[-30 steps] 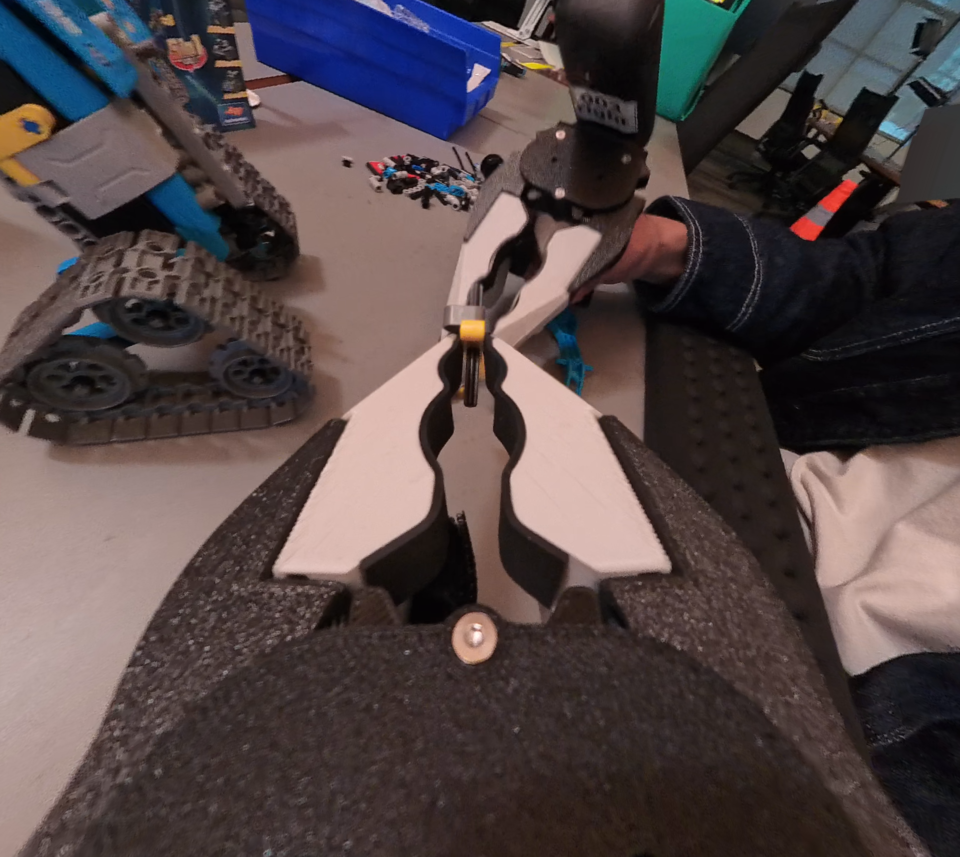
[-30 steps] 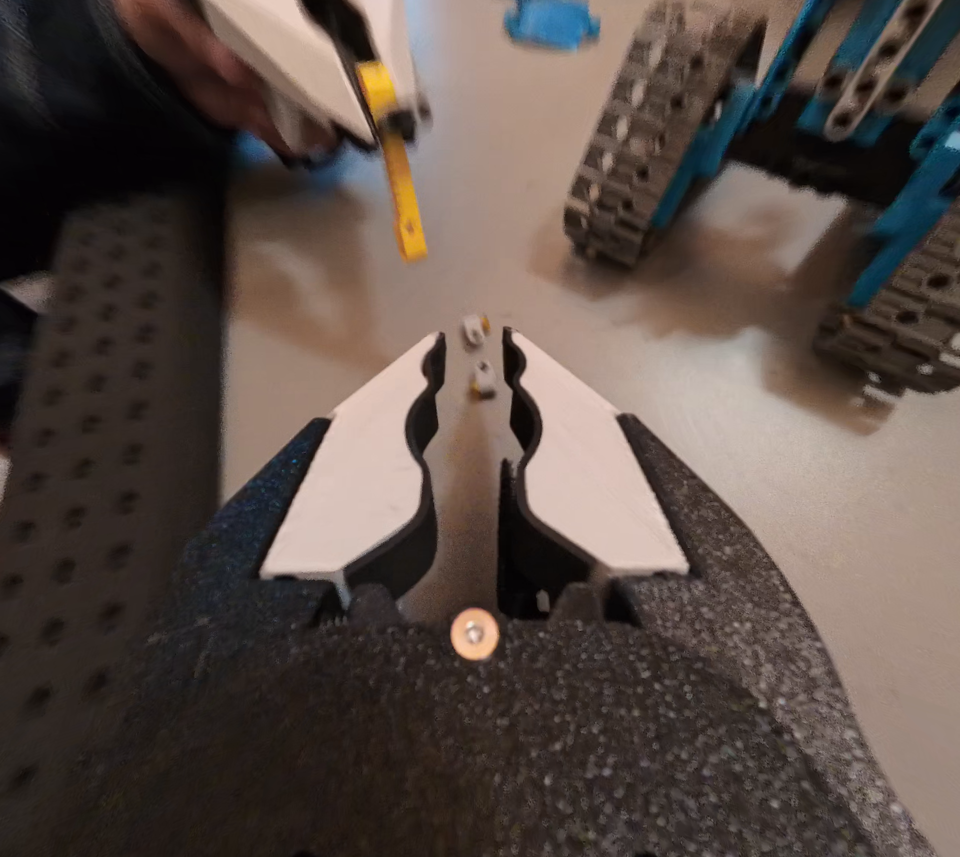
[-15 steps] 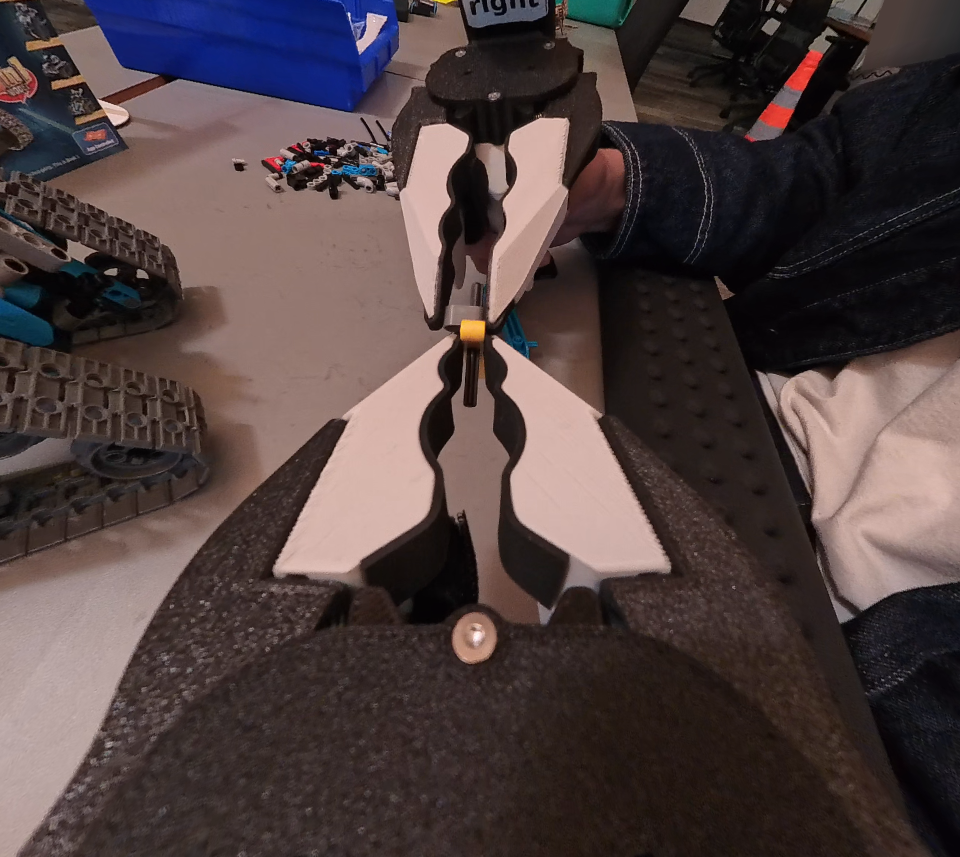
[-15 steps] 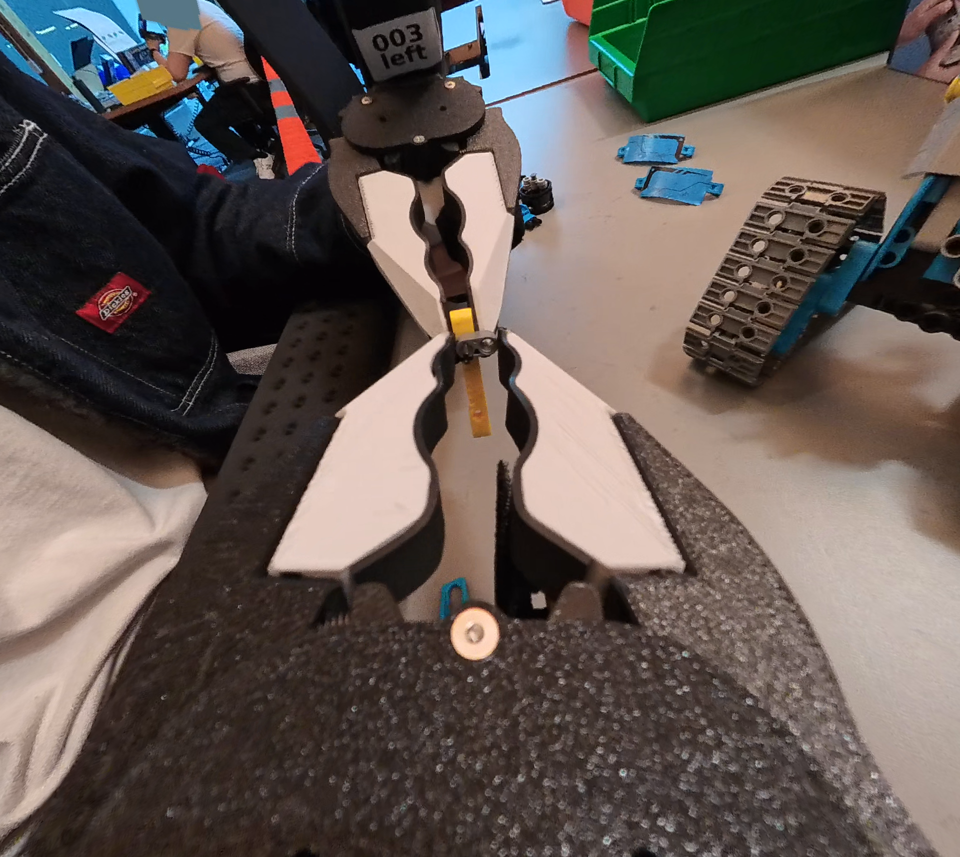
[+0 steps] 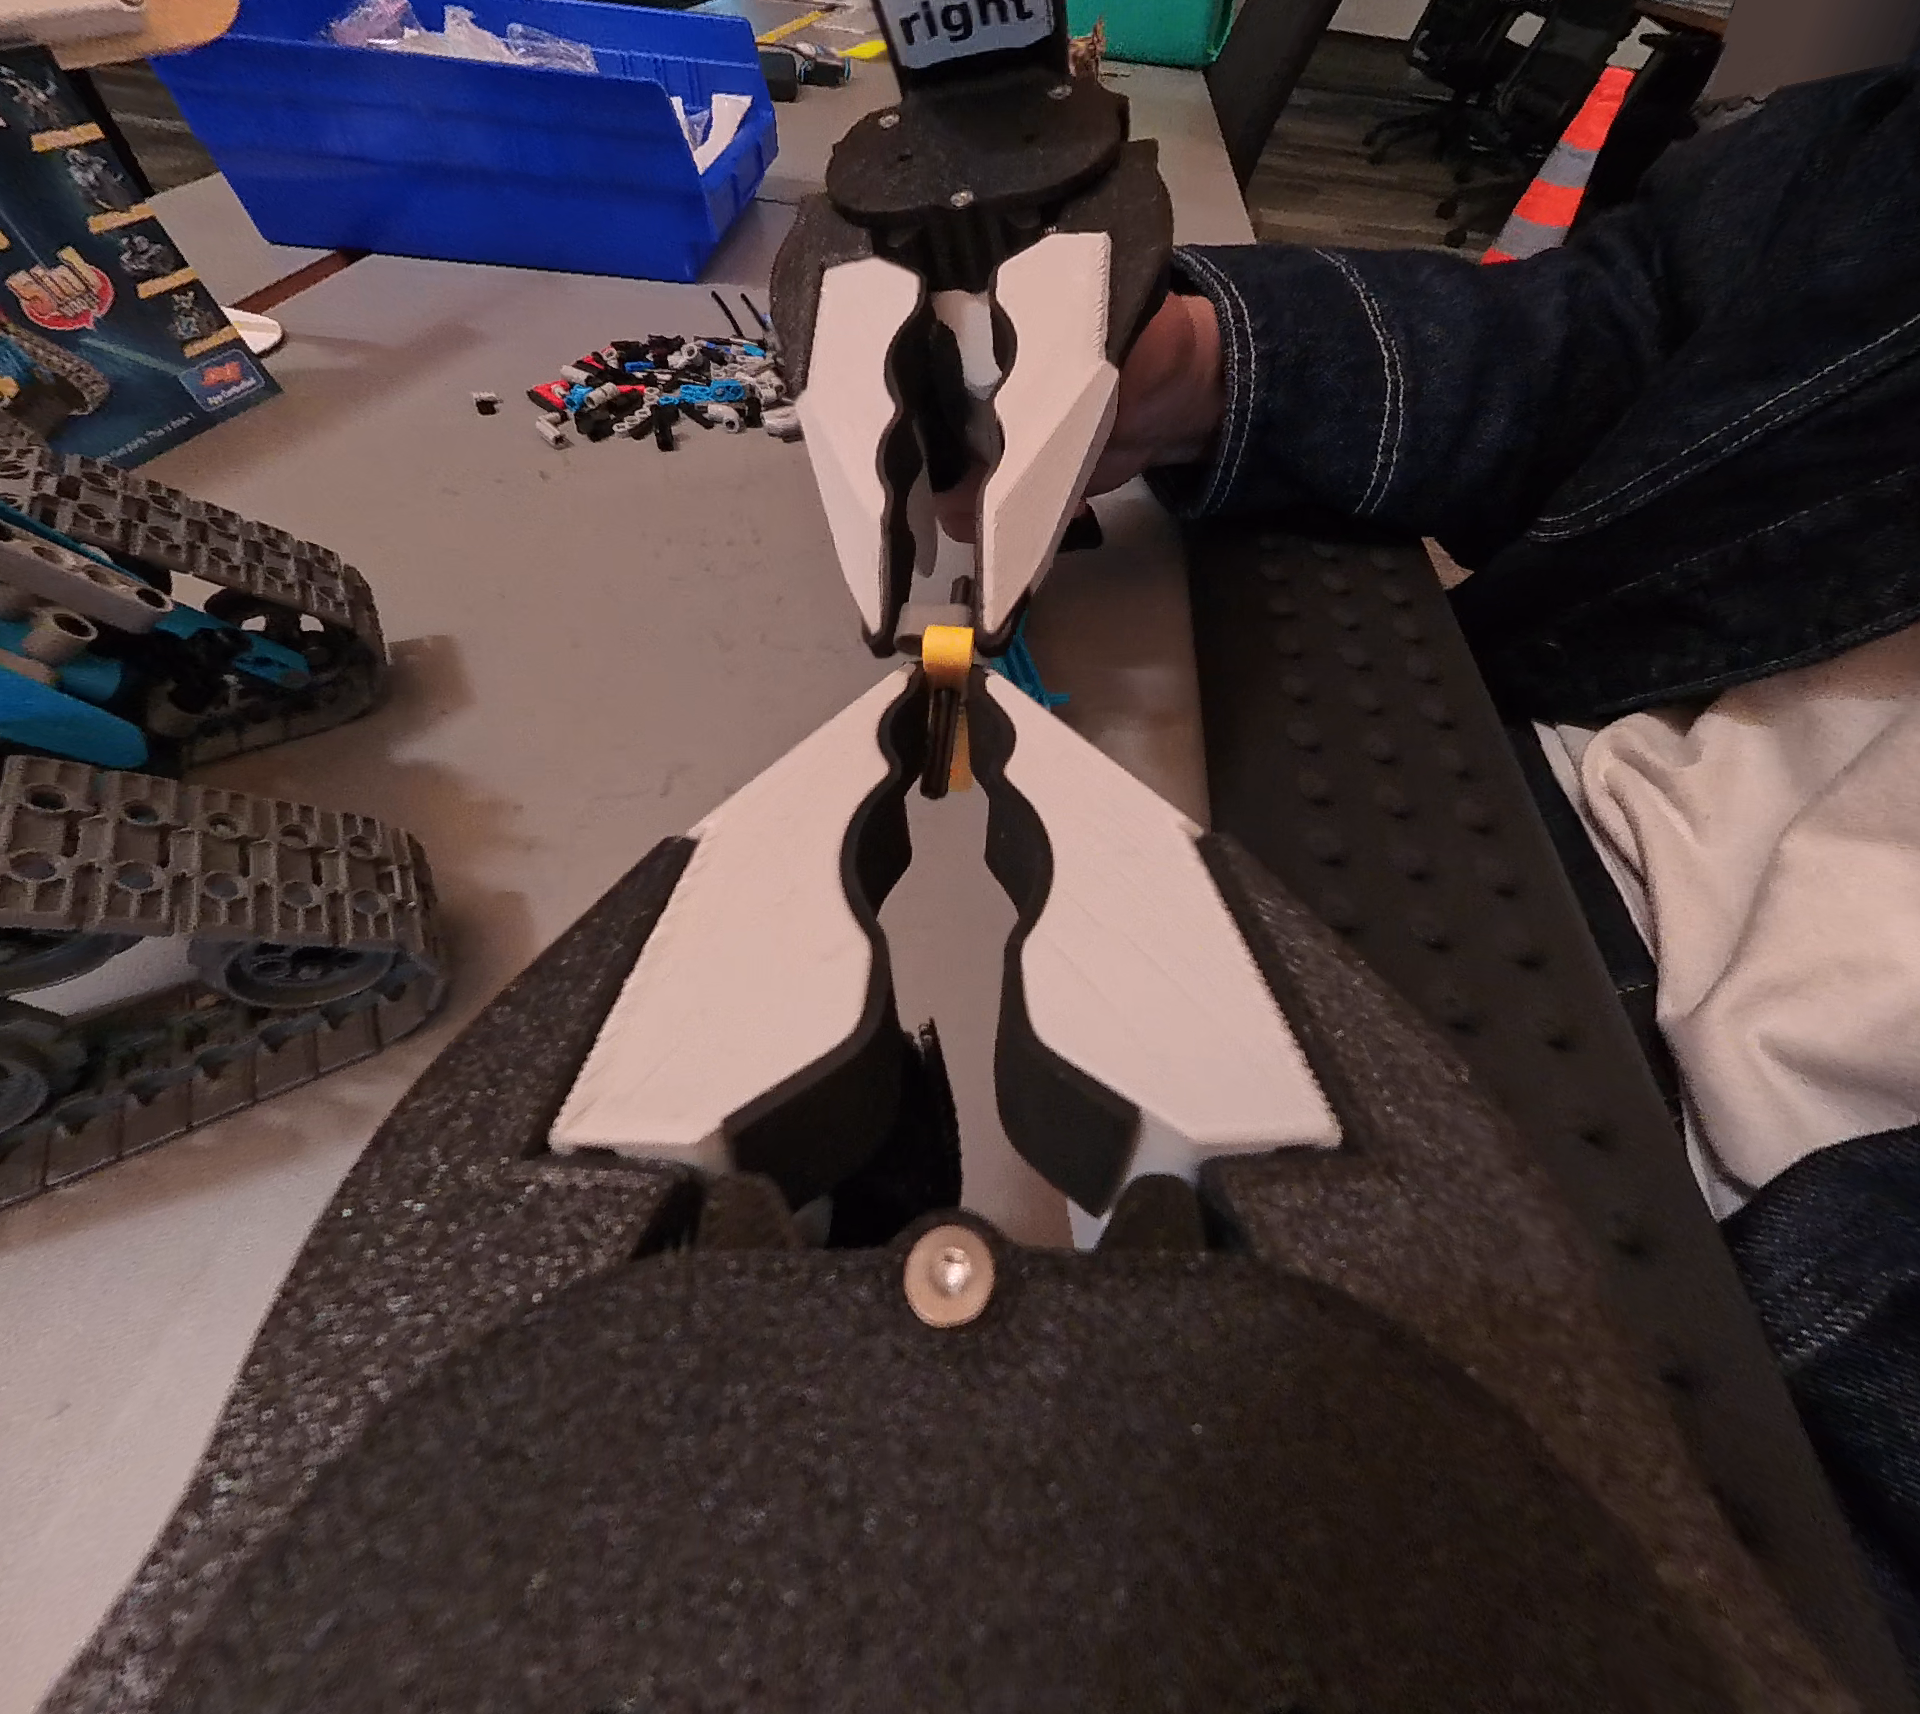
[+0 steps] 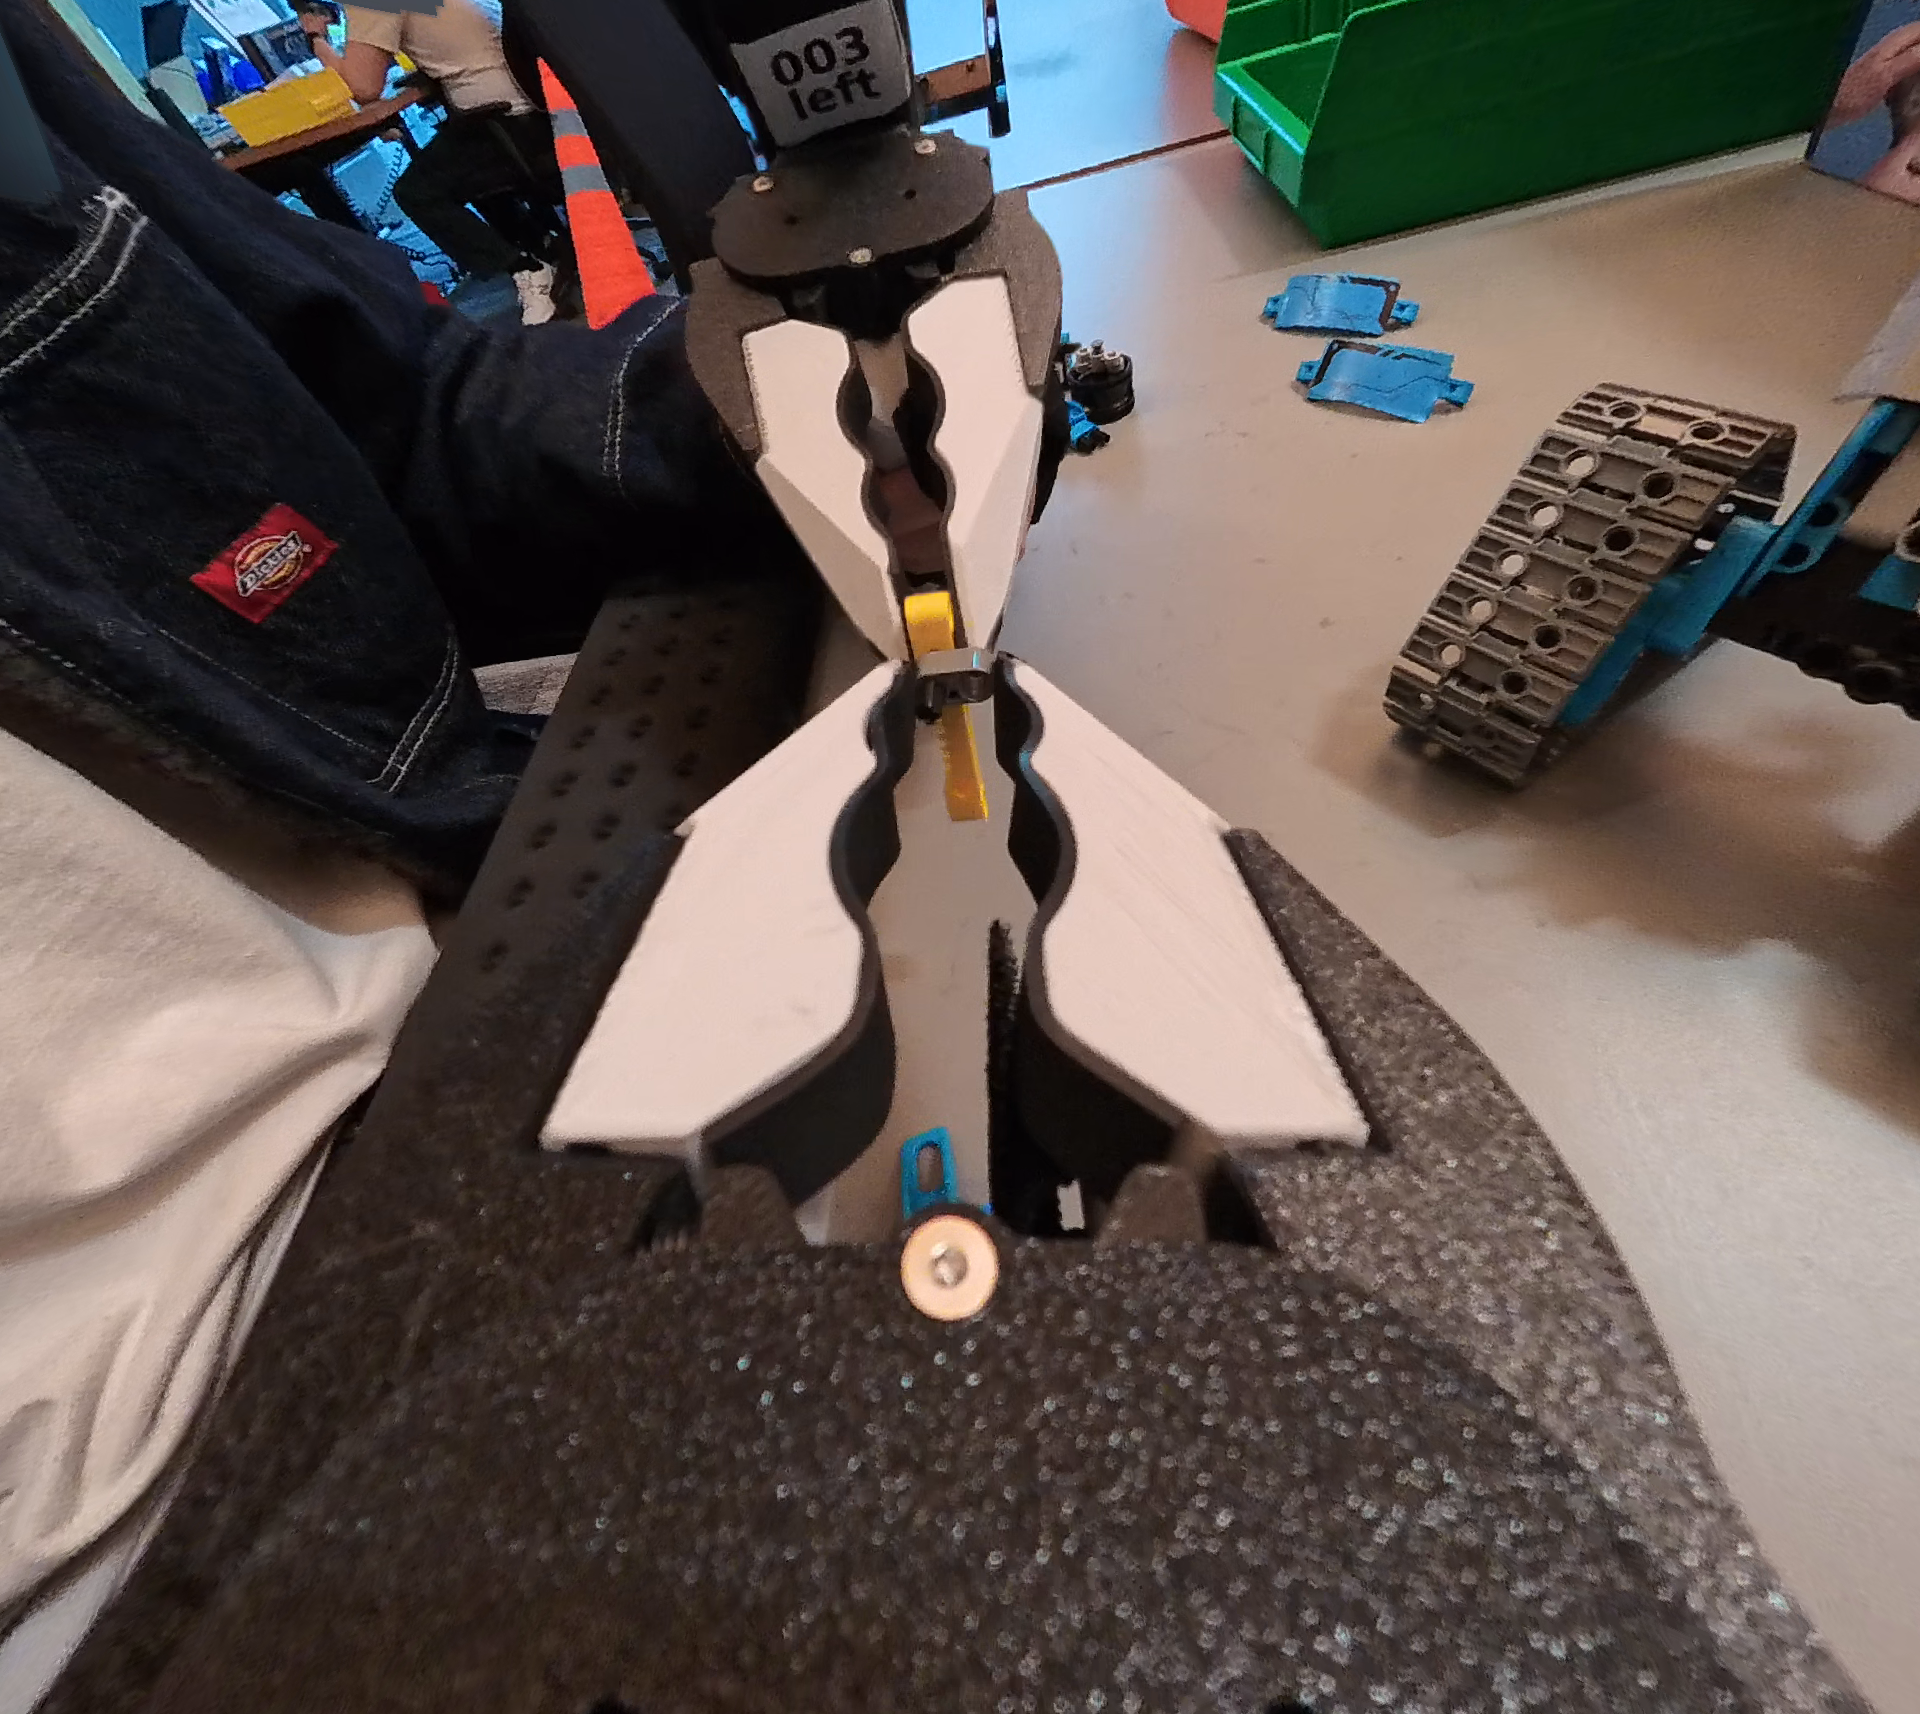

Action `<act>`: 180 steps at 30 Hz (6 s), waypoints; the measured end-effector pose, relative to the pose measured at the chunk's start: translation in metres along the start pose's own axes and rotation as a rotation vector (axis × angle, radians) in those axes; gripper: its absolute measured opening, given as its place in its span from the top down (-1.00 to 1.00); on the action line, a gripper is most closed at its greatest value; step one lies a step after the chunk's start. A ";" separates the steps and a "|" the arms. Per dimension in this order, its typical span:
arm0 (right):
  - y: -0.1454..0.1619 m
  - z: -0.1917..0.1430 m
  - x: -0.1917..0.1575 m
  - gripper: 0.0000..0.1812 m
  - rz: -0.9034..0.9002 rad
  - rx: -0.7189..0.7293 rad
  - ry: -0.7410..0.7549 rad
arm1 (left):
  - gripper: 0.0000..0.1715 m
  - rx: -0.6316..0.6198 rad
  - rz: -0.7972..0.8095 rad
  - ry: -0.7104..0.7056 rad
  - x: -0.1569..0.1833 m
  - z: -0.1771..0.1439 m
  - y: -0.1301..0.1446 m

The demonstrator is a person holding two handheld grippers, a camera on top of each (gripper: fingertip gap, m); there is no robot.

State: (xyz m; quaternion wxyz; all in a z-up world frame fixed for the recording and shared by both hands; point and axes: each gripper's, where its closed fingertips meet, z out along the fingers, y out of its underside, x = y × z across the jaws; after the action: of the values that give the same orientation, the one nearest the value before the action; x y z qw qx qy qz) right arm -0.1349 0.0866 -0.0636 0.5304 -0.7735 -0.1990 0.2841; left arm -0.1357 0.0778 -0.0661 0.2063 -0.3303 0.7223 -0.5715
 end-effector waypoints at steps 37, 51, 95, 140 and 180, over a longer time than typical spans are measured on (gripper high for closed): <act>0.033 -0.166 0.102 0.56 0.055 -0.007 0.658 | 0.93 0.065 -0.142 -0.034 -0.013 -0.010 -0.009; -0.002 -0.018 -0.014 0.87 -0.088 0.058 0.102 | 0.93 0.034 0.026 -0.013 0.014 0.014 -0.013; 0.004 -0.023 -0.028 0.98 -0.076 0.023 -0.010 | 0.94 0.036 0.155 -0.003 0.026 0.011 -0.014; 0.066 -0.045 0.003 0.99 -0.209 -0.447 0.233 | 0.93 -0.043 0.183 -0.068 0.013 0.001 0.007; -0.007 -0.004 0.020 0.57 -0.226 -0.029 0.774 | 0.92 0.524 -0.683 -0.250 -0.048 -0.008 -0.030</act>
State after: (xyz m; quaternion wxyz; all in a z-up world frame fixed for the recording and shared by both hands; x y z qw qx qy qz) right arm -0.1178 0.0985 -0.0604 0.5831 -0.8041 -0.0722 -0.0910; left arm -0.1006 0.1140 -0.0385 0.1681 -0.5532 0.3721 -0.7261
